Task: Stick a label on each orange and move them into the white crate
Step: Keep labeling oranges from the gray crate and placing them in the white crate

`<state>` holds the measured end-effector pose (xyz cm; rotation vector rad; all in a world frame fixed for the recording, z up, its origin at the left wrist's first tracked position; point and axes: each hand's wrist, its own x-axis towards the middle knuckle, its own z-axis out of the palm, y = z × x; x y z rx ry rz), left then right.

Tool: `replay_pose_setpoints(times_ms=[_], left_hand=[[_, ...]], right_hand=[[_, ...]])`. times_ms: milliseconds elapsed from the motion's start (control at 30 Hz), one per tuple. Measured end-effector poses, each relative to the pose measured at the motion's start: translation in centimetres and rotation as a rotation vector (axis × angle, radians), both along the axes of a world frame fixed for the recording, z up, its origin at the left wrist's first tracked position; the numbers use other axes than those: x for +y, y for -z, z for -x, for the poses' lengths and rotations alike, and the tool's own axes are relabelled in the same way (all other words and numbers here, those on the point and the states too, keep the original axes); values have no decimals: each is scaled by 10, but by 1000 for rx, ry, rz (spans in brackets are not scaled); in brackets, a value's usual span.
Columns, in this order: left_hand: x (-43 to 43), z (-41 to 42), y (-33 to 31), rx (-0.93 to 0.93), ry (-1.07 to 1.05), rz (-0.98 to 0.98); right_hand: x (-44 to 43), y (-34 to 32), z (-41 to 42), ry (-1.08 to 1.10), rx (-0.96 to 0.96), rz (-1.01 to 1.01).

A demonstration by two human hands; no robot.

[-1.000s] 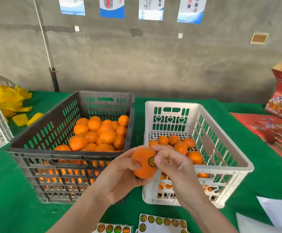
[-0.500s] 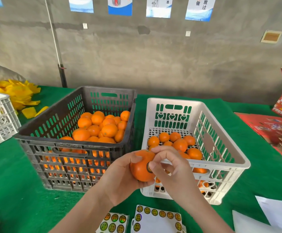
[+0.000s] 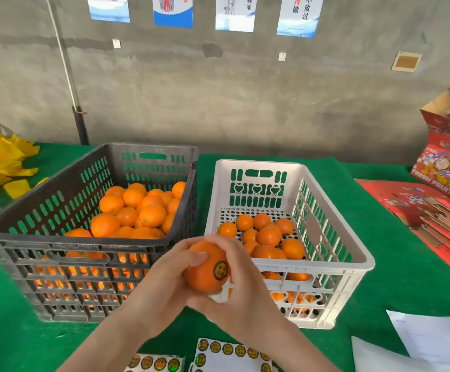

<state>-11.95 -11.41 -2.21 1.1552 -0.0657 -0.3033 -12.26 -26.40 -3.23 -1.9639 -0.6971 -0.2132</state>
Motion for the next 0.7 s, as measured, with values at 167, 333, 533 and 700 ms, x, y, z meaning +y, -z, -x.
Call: replay_pose_setpoints(times_ms=[167,333,533,700], left_hand=[[17,-57,-20,-523,-390,-752],[57,-104,-15,-333,-480,-1036],[65,-114,1,-279,-440,-1016],[83,-122,-9,-261,-434,-984]], right_hand=[[-20,-27,-77,302,-57,113],[-85,-13,-159,451,473,920],[-116,34,-181,418,665,1120],[-119,42,-189,313,635,1383]])
